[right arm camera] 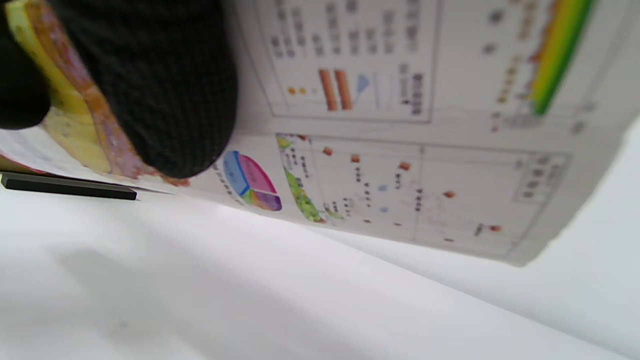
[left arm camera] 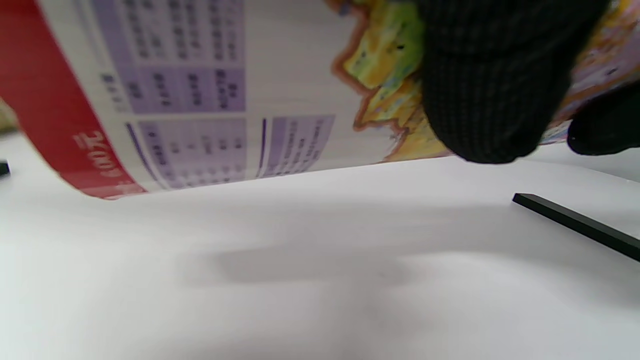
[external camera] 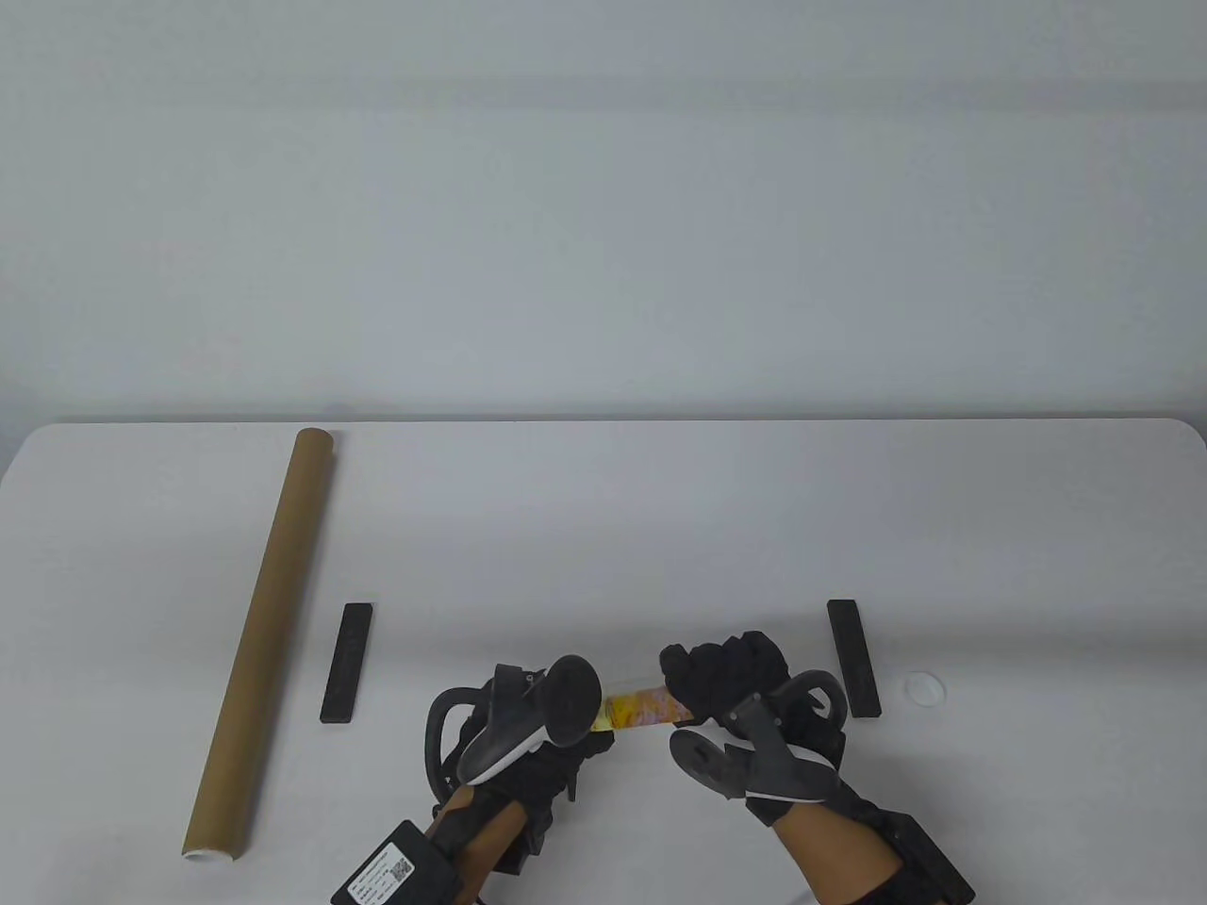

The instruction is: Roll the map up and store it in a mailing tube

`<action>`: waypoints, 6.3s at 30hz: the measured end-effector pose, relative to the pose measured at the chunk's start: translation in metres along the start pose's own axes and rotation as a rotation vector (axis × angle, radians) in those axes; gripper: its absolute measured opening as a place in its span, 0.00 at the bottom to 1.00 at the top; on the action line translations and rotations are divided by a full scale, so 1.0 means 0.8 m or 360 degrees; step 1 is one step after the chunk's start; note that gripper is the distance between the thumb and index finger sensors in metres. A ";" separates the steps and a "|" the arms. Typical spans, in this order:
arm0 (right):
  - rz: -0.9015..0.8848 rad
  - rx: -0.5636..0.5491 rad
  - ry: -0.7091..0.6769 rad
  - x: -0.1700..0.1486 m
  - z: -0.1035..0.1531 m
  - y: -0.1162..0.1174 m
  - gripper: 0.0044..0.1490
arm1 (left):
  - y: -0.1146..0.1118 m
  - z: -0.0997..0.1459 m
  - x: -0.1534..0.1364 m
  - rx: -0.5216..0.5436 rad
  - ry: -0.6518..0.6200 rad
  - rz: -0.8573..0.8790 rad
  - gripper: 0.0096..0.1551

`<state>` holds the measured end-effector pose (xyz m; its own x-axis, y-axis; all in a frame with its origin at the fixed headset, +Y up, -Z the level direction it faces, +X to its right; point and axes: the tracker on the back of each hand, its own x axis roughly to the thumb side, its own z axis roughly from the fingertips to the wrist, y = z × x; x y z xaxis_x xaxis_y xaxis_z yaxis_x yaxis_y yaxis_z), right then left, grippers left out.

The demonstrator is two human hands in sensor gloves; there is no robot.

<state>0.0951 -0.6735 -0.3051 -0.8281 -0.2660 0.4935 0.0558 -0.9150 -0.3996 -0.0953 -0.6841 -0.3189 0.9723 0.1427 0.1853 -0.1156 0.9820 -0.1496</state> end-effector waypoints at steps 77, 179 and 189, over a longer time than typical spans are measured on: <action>-0.0160 0.0121 0.0004 -0.007 -0.002 0.011 0.41 | -0.002 0.002 0.009 0.0143 -0.0035 -0.0196 0.26; -0.0122 0.0133 -0.0025 -0.007 -0.001 0.018 0.38 | -0.007 -0.003 0.000 0.0050 -0.0059 -0.0146 0.27; -0.0376 0.0240 0.0051 -0.020 -0.005 0.025 0.36 | -0.004 0.013 0.016 0.0556 -0.0127 -0.0503 0.34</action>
<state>0.1071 -0.6864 -0.3242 -0.8451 -0.0324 0.5335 -0.0605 -0.9860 -0.1557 -0.0848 -0.6845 -0.3060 0.9537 -0.1739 0.2454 0.1083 0.9597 0.2593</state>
